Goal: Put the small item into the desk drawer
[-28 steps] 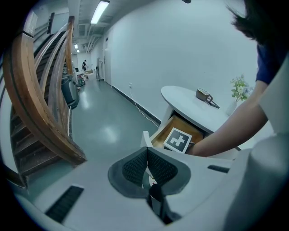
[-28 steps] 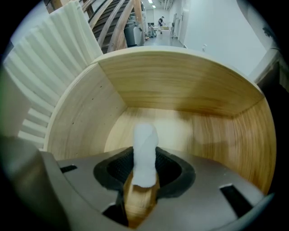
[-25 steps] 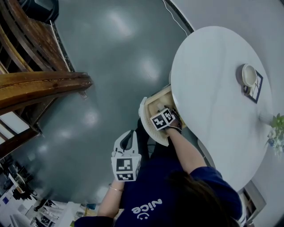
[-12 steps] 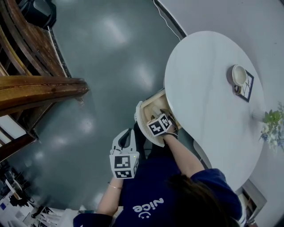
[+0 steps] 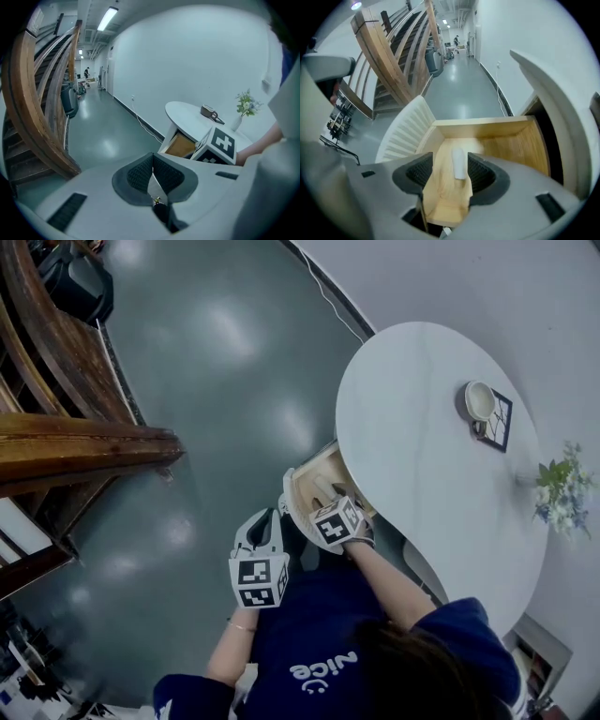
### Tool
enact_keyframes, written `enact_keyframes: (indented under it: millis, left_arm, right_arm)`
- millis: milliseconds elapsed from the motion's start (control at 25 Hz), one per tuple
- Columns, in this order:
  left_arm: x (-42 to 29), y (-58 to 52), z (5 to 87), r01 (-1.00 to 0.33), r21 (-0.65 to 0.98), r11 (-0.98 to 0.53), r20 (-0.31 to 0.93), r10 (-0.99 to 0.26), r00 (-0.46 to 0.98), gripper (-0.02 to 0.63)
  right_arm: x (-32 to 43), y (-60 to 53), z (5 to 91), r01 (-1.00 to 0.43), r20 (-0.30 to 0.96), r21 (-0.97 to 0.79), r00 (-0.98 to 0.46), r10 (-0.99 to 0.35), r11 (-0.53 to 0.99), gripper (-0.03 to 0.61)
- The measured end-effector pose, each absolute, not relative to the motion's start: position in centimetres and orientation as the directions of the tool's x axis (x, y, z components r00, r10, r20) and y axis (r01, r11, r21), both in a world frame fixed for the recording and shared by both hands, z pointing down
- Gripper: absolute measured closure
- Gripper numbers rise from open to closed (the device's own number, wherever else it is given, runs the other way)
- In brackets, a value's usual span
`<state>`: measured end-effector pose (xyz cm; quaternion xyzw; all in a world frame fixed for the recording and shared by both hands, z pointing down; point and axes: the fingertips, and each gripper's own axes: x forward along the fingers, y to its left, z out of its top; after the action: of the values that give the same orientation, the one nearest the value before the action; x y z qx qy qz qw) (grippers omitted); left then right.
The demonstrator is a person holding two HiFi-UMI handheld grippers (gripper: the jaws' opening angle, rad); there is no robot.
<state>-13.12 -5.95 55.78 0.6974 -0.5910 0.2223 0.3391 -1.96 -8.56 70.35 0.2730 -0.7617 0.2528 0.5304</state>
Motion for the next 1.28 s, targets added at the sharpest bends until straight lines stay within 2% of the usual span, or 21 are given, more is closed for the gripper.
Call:
enact_keyframes:
  millis: [360,720,1040,1280]
  left_arm:
    - [-13.5,-7.4,55.5,-0.964,0.249,-0.096,0.681,-0.691,0.245,0.609]
    - [-12.5,-9.9,53.1,-0.941,0.323,-0.105,0.61,-0.736,0.292,0.609]
    - [-9.7,-11.1,49.6,-0.927,0.229,-0.296,0.547,-0.749,0.374,0.609]
    - [-8.1,-11.5,46.9,-0.902,0.199,-0.383,0.497,-0.754,0.43,0.609]
  right_arm:
    - [-2.4,-8.4,64.0,-0.75,0.894,-0.126,-0.369,-0.253,0.65,0.337]
    - [-0.1,-9.6,57.6,-0.831,0.816,-0.111,-0.389,-0.426,0.546,0.337]
    - [2.7,-10.5,52.3,-0.887,0.73,-0.098,-0.372,-0.573,0.452,0.334]
    - [4.6,-11.1,48.2,-0.922,0.646,-0.095,-0.344,-0.681,0.375,0.333]
